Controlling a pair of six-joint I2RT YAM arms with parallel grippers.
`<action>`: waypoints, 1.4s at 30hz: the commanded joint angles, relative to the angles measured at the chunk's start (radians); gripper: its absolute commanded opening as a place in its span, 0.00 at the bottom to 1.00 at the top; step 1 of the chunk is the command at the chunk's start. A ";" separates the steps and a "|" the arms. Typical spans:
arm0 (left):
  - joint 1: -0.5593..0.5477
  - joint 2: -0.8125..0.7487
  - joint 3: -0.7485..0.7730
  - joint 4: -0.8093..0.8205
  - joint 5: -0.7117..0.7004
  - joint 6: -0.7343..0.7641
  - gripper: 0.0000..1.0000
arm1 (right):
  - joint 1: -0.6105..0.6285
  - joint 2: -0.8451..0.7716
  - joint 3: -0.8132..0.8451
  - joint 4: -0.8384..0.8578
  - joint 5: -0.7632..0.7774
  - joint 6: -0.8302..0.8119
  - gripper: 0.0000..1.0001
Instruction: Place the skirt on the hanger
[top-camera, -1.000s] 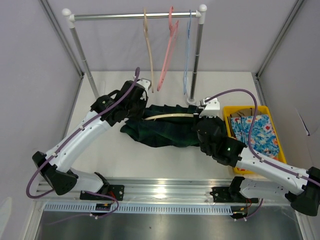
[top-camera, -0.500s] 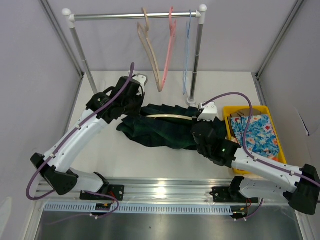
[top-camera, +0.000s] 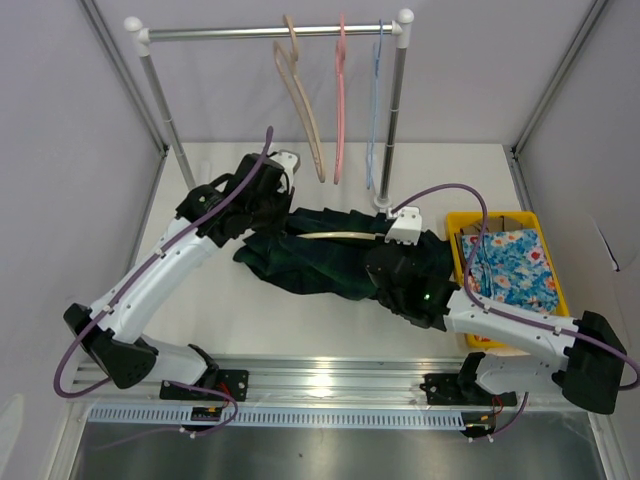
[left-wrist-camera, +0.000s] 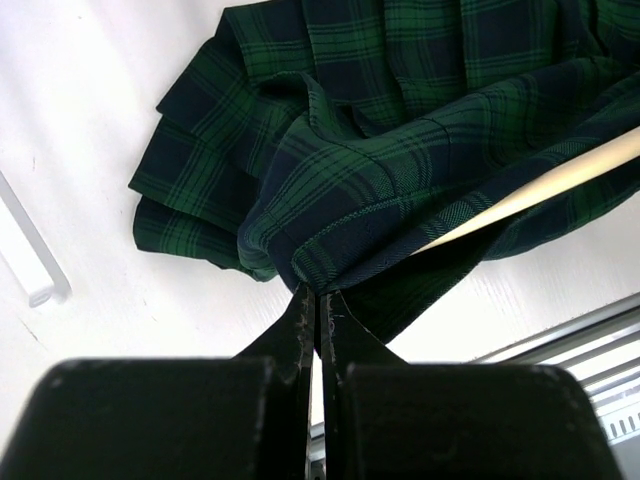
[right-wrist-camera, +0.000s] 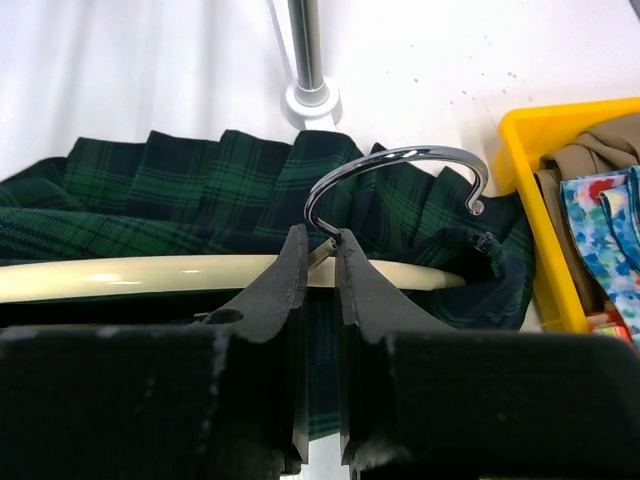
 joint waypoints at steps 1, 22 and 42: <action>-0.013 -0.010 -0.006 0.077 -0.050 -0.008 0.00 | 0.010 0.054 0.019 -0.176 0.192 -0.099 0.00; -0.067 0.054 0.028 0.103 -0.025 -0.031 0.00 | 0.050 -0.136 0.201 -0.140 -0.177 -0.119 0.00; -0.059 -0.041 0.286 -0.093 -0.098 0.008 0.00 | 0.041 -0.136 0.206 -0.242 -0.151 -0.109 0.00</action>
